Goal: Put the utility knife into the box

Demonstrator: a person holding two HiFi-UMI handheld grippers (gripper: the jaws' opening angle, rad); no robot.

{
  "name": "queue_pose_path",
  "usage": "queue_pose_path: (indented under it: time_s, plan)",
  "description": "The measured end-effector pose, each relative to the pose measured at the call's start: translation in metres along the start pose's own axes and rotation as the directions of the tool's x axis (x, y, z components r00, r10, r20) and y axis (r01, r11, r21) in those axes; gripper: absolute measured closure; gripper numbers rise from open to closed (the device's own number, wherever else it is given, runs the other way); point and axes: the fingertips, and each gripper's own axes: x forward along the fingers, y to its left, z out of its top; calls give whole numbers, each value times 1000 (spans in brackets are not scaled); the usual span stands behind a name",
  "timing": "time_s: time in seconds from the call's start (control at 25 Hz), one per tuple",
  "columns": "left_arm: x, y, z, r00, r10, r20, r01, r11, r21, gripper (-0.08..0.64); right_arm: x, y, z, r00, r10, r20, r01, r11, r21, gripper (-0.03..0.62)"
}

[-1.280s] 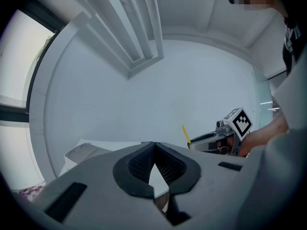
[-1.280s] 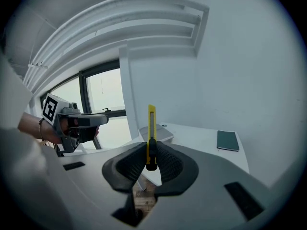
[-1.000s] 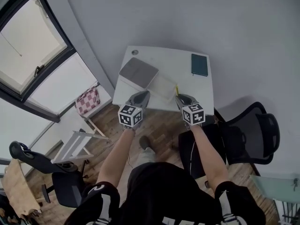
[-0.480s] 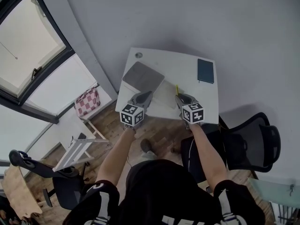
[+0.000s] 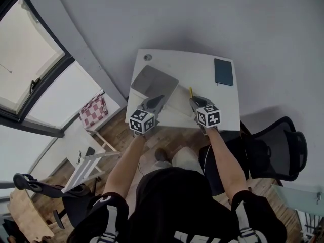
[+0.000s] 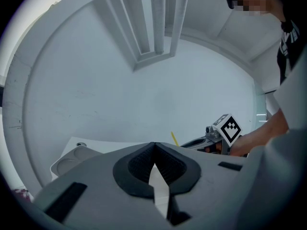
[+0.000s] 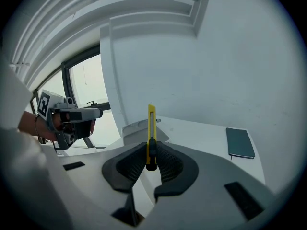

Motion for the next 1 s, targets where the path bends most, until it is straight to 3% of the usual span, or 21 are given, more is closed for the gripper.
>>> queue_pose_path:
  time_s: [0.56,1.0]
  plan:
    - [31,24,-16,999,-1,-50,0,1000,-8,535,56,-20,-32,995,16,-103,-13,999,30,517]
    - [60,52,-33,995,12,-100,-16,999,-35,535,111,-32,-68,972,54,-229,-38,997,71,517]
